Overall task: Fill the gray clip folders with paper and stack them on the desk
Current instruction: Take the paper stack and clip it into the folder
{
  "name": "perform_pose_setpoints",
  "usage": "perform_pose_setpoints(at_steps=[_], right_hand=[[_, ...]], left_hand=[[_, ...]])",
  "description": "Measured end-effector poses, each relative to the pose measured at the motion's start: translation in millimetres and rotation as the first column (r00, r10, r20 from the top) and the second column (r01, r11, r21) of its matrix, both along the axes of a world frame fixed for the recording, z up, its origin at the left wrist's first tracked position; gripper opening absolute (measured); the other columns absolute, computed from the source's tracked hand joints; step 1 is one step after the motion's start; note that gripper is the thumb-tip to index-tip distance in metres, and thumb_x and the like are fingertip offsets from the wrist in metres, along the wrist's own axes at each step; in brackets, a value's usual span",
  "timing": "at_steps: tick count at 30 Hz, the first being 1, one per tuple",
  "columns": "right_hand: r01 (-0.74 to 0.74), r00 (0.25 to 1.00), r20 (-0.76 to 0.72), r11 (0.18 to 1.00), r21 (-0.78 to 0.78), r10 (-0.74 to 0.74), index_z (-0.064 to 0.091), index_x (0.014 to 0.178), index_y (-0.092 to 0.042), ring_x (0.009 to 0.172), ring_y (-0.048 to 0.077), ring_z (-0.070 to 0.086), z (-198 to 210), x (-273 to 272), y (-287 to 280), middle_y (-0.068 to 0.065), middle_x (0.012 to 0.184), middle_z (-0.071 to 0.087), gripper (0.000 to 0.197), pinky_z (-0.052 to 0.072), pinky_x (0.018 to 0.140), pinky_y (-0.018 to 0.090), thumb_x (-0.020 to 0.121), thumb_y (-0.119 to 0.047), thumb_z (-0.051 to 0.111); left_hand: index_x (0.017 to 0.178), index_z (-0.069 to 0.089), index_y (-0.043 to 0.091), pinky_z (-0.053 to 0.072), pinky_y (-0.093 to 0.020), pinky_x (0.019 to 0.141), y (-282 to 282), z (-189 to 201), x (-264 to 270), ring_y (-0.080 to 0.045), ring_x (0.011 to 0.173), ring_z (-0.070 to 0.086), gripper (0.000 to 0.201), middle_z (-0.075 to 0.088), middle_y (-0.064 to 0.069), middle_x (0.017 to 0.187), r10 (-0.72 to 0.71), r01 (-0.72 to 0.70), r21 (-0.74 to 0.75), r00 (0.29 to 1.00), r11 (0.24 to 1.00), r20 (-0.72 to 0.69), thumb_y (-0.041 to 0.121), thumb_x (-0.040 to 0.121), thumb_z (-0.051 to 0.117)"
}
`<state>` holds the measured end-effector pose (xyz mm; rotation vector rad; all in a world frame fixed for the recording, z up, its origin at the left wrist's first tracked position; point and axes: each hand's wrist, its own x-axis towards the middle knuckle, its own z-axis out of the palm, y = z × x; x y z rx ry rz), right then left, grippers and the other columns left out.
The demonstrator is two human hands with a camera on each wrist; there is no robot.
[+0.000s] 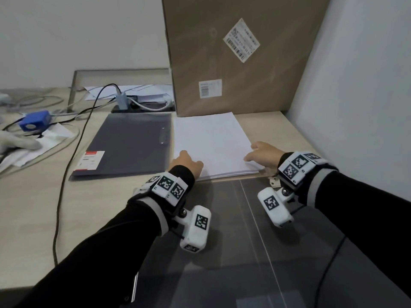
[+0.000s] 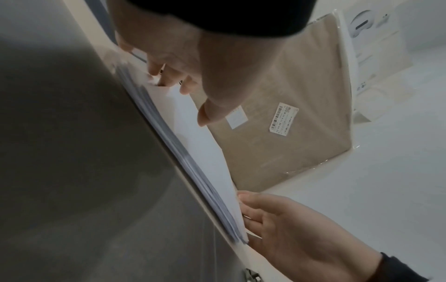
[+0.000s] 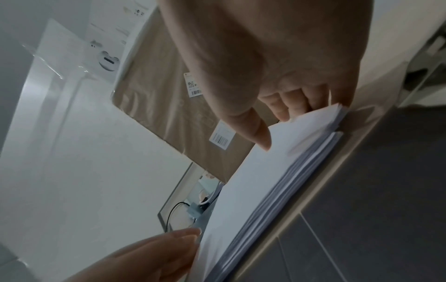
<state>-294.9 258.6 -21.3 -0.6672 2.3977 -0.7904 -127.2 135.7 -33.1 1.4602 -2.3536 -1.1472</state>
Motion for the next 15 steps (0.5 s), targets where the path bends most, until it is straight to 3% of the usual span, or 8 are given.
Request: perform_pose_setpoints(at_steps=[4,7,12,15], right_hand=[[-0.045,0.997,0.066,0.999,0.000,0.045,0.026,0.147,-0.006,0.137,0.026,0.036,-2,-1,-2,0.008,0.151,0.035,0.075,0.030,0.114,0.038,0.084,-0.024,0.063],[-0.056,0.996,0.065,0.998,-0.023,0.057,0.034,0.141,-0.008,0.128,0.026,0.047,-10,-8,-2,0.006,0.141,0.048,0.082,0.036,0.110,0.042,0.069,-0.034,0.065],[-0.079,0.994,0.075,0.997,-0.022,0.080,0.041,0.131,-0.010,0.114,0.026,0.056,-20,-13,-2,0.005,0.125,0.057,0.096,0.046,0.101,0.047,0.045,-0.047,0.063],[-0.091,0.993,0.080,0.996,-0.027,0.093,0.040,0.131,-0.011,0.112,0.027,0.057,-28,-21,-4,0.005,0.125,0.056,0.096,0.049,0.098,0.048,0.046,-0.049,0.063]], left_hand=[[0.147,0.023,0.009,0.036,-0.038,0.107,0,3,-1,-0.031,0.134,0.041,0.061,0.038,-0.014,0.148,-0.015,0.015,0.005,1.000,1.000,-0.013,0.025,0.092,0.046],[0.147,0.022,0.007,0.034,-0.035,0.108,3,7,0,-0.030,0.137,0.038,0.060,0.035,-0.013,0.151,-0.027,0.027,0.010,1.000,1.000,-0.005,0.025,0.094,0.044],[0.147,0.023,0.006,0.035,-0.035,0.106,7,12,0,-0.029,0.135,0.039,0.059,0.036,-0.013,0.150,-0.021,0.021,0.009,0.999,1.000,-0.032,0.026,0.095,0.044],[0.146,0.025,0.006,0.036,-0.033,0.105,7,20,-3,-0.028,0.134,0.041,0.058,0.038,-0.012,0.149,0.036,-0.034,0.018,0.990,0.999,-0.137,0.023,0.094,0.045]])
